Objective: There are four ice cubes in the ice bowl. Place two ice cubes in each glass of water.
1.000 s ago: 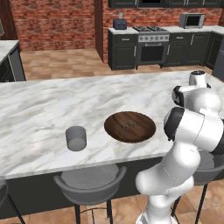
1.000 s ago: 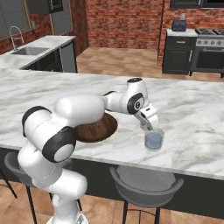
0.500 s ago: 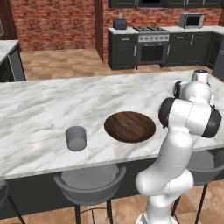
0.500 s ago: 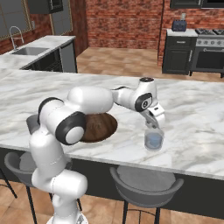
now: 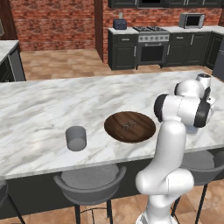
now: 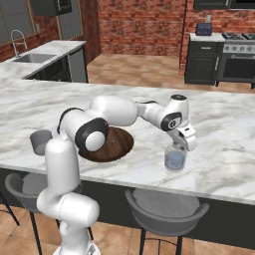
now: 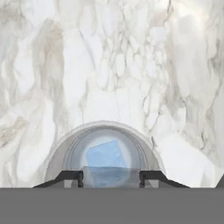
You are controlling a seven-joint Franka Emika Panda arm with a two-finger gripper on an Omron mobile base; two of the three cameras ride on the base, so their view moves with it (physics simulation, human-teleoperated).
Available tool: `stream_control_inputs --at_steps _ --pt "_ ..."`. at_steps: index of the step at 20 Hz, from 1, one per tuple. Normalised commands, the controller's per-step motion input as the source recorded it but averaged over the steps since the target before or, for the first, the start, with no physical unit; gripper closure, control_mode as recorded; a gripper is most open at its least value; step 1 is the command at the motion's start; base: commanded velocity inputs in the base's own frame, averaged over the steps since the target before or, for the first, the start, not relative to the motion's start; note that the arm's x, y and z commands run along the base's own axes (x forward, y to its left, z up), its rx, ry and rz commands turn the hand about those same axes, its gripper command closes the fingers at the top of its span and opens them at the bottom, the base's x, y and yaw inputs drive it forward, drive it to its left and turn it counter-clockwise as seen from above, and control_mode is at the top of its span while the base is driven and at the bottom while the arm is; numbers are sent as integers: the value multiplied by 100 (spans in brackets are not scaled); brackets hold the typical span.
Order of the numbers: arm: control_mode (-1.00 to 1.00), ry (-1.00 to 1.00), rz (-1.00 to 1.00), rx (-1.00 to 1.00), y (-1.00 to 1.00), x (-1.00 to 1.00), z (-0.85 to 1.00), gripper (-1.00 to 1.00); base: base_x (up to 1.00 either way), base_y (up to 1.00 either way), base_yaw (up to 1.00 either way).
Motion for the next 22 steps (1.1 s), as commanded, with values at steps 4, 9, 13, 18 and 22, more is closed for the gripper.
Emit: stream_control_inputs --at_steps 4,9,13,18,22 --pt "-100 0 -1 2 0 13 -23 100 0 0 0" --pt "-100 0 -3 0 0 -3 -17 100 0 0 0" --pt "-100 0 -7 0 0 -7 -2 100 0 0 0" --pt "-100 0 -9 0 12 -4 -5 100 0 0 0" --pt "-100 -1 -9 0 33 -28 -1 100 0 0 0"
